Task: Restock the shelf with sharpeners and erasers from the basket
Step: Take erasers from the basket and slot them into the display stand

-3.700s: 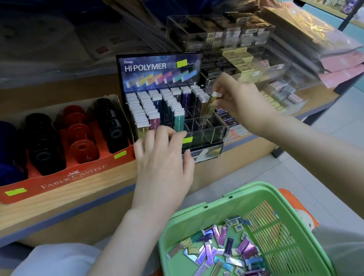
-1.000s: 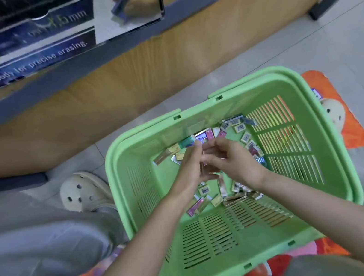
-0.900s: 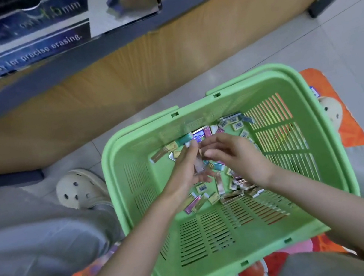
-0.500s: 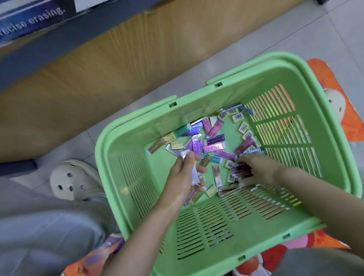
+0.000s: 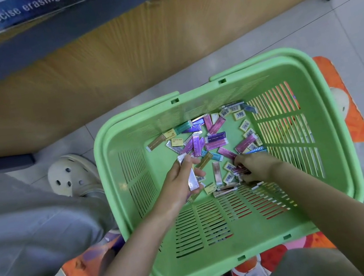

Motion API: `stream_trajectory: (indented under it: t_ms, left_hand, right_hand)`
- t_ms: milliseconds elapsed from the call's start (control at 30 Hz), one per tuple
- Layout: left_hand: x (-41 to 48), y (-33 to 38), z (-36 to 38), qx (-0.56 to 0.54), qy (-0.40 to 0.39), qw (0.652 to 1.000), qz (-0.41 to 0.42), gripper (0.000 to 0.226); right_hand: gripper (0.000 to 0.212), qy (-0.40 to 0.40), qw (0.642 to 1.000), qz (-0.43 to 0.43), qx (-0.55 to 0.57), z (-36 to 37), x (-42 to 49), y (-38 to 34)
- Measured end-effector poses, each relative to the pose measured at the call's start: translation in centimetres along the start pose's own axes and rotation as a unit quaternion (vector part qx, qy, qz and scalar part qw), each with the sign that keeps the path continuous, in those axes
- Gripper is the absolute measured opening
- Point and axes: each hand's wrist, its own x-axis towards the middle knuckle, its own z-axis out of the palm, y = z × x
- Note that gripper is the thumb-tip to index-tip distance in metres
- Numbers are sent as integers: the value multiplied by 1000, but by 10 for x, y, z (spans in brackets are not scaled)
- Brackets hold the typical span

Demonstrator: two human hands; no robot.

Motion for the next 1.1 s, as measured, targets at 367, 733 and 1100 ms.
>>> stream_trajectory:
  t_ms: [367, 733, 1100]
  left_hand:
    - [2, -3, 4, 2, 6, 1000, 21, 32]
    - [10, 10, 2, 85, 17, 996, 8, 34]
    - [-17, 24, -10, -108, -90, 990, -3, 31]
  right_hand:
    - [23, 51, 996, -9, 68, -8, -3, 7]
    - [13, 116, 842, -55, 525, -58, -53, -55]
    - [22, 271, 785, -63, 553, -73, -77, -113]
